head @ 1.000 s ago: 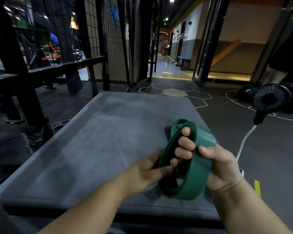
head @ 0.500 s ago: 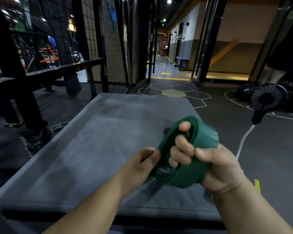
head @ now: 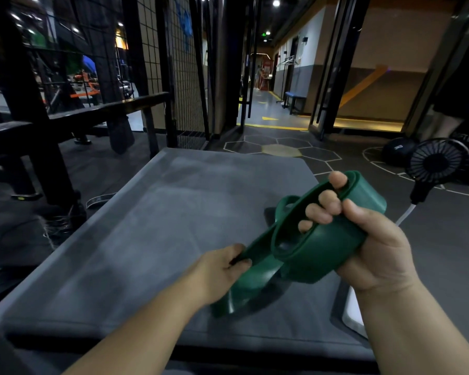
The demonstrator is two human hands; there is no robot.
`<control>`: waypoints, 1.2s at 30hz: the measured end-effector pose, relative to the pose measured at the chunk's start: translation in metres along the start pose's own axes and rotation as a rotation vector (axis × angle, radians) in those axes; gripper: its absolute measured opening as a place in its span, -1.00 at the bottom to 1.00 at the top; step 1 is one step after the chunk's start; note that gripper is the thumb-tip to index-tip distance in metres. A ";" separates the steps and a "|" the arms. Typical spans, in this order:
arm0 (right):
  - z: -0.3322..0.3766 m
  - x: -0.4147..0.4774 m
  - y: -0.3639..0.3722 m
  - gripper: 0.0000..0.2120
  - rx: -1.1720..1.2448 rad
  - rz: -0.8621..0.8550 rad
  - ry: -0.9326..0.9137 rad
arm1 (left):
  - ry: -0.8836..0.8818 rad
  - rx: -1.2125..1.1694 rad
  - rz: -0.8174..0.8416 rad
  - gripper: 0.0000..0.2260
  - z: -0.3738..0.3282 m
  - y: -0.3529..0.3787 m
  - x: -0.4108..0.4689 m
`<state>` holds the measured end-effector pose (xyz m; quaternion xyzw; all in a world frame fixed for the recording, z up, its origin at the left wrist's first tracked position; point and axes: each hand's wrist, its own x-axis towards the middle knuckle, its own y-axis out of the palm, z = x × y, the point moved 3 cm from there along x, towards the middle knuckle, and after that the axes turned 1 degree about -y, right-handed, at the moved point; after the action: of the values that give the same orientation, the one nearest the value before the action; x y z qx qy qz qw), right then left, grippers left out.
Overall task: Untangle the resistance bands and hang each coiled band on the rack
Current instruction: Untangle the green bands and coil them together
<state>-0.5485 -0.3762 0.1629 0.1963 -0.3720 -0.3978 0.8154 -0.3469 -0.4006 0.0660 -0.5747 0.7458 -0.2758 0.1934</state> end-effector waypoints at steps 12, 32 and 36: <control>0.011 0.003 0.004 -0.43 -0.295 -0.243 -0.291 | -0.185 0.307 0.013 -0.82 -0.001 -0.026 -0.013; -0.015 0.004 0.008 -0.73 -0.569 -0.371 -0.220 | -0.011 -0.025 0.058 -0.84 -0.025 -0.023 -0.025; -0.029 0.004 0.006 -0.77 -0.750 -0.385 -0.199 | 0.010 -0.280 0.125 -0.87 -0.034 -0.017 -0.030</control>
<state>-0.5219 -0.3751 0.1495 -0.0870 -0.2351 -0.6674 0.7013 -0.3466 -0.3687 0.1025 -0.5470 0.8123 -0.1593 0.1247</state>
